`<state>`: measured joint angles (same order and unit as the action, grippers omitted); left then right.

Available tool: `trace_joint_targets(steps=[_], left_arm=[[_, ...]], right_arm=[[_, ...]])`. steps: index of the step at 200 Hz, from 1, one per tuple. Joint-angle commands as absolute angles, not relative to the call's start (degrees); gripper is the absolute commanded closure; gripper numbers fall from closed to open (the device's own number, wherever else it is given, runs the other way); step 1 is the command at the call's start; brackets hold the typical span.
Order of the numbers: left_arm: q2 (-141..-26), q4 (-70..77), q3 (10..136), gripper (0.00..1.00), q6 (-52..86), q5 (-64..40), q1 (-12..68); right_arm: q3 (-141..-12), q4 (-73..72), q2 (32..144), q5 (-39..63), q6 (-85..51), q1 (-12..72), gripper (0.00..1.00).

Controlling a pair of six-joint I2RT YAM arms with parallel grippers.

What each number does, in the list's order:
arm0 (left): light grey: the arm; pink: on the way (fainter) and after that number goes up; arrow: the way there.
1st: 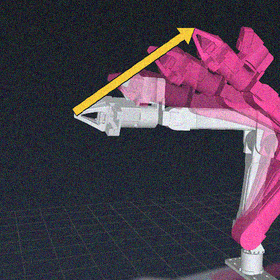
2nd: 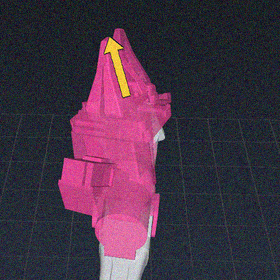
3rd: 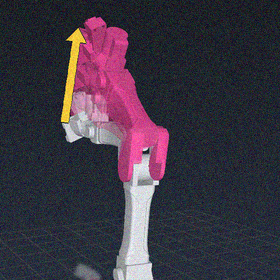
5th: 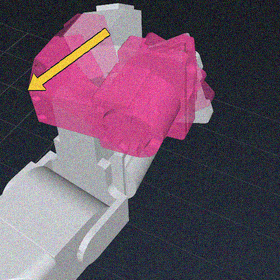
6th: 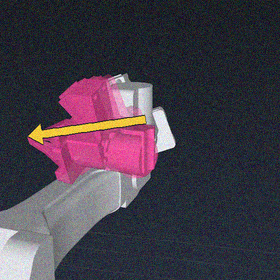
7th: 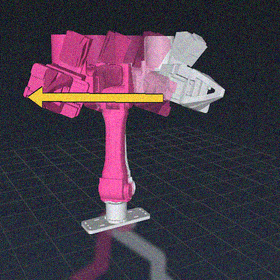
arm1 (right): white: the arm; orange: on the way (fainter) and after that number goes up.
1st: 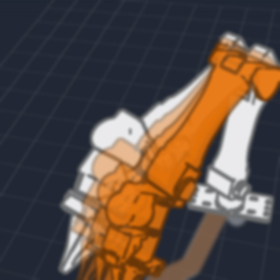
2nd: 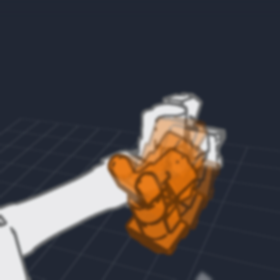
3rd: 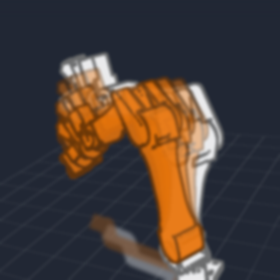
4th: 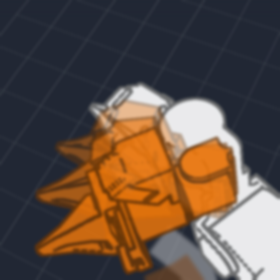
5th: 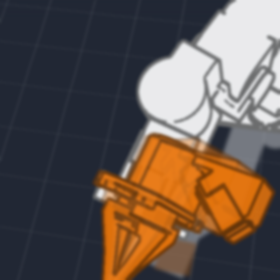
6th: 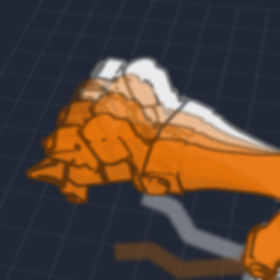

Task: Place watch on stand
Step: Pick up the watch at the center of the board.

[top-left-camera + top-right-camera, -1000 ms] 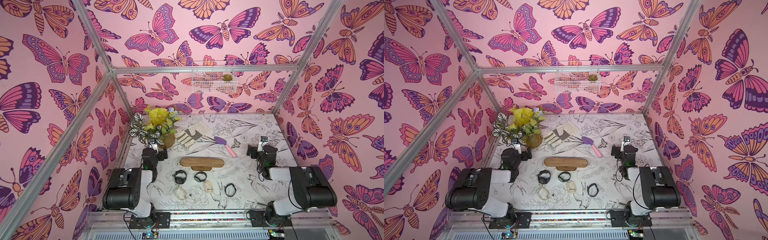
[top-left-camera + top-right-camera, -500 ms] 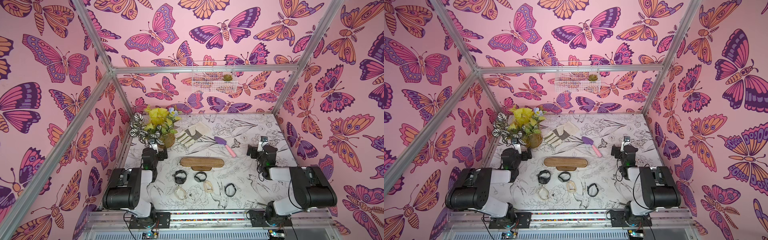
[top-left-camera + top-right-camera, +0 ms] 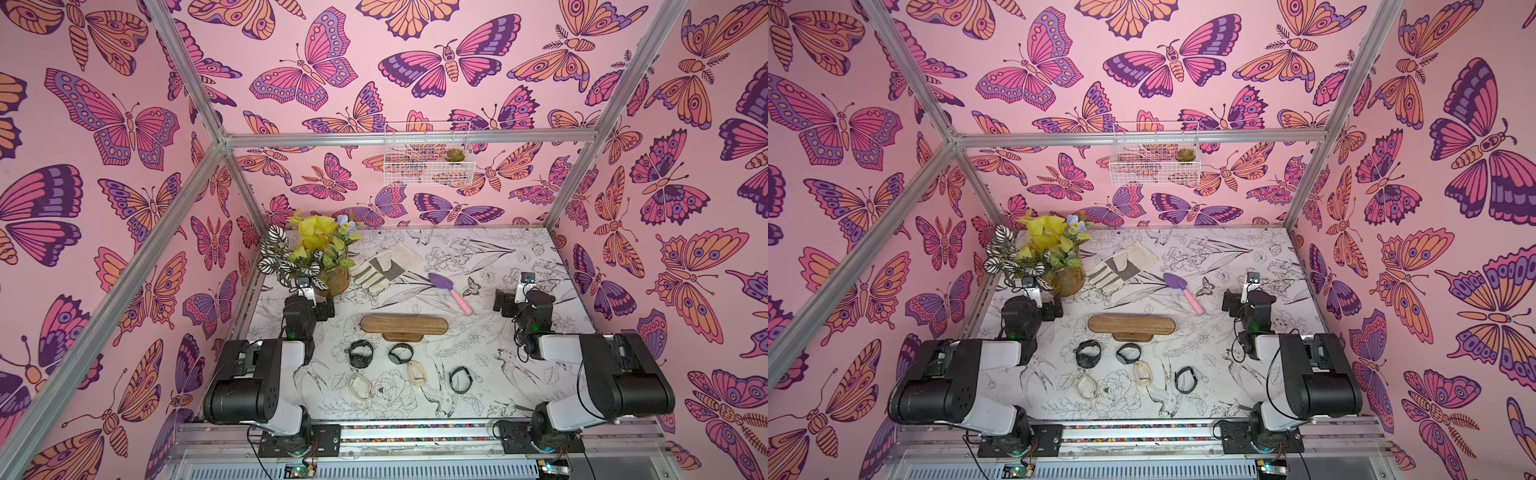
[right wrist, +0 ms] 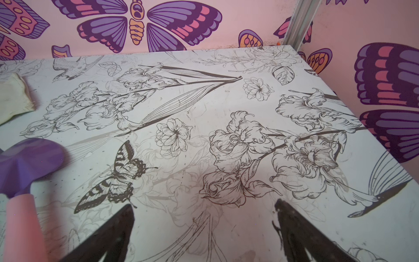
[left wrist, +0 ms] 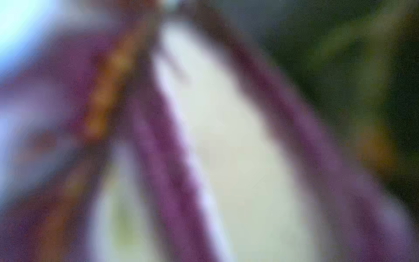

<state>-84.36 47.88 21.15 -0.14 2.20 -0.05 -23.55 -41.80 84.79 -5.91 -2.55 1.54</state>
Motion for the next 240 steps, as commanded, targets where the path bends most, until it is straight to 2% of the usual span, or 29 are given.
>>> trace_joint_targets(steps=[1, 24, 53, 80, 103, 126, 151, 193, 214, 240], left_arm=[[-79.0, 46.0, 20.3, 0.01, -1.5, 8.6, 1.8], [-71.2, 38.7, 21.0, 0.02, -0.5, 18.9, 5.4], [-64.5, 19.6, 26.8, 0.02, 16.6, 33.1, 6.6], [-61.8, 4.5, 32.2, 0.01, 25.4, 35.2, 7.1], [-56.2, -10.4, 34.8, 0.02, 42.5, 39.1, 7.2], [-49.3, -12.8, 32.8, 0.02, 46.4, 35.4, 7.0], [-43.2, -14.6, 32.2, 0.01, 43.5, 28.8, 6.3], [-36.8, -21.3, 34.4, 0.0, 40.6, 24.1, 6.1], [-35.0, -22.3, 34.6, 0.16, 40.0, 19.3, 6.1], [-33.0, -26.2, 35.2, 0.24, 41.9, 17.8, 6.1]], right_arm=[[-29.8, -29.6, 79.9, -7.0, -1.7, 2.3, 0.01], [-32.1, -21.3, 75.7, -18.2, -4.3, 5.7, 0.01], [-33.1, -11.0, 69.5, -27.7, -6.7, 12.8, 0.01], [-31.9, -6.9, 61.3, -34.8, -8.8, 22.4, 0.01], [-33.3, 0.8, 54.6, -35.5, -12.8, 28.3, 0.01], [-38.4, 12.8, 52.7, -33.0, -18.1, 30.5, 0.01], [-40.8, 18.8, 52.1, -29.5, -17.6, 35.5, 0.0], [-43.5, 27.3, 51.8, -23.9, -20.7, 41.2, 0.13], [-43.9, 30.3, 53.0, -19.9, -22.4, 42.7, 0.21], [-44.4, 32.5, 55.5, -17.8, -23.7, 45.3, 0.28]])
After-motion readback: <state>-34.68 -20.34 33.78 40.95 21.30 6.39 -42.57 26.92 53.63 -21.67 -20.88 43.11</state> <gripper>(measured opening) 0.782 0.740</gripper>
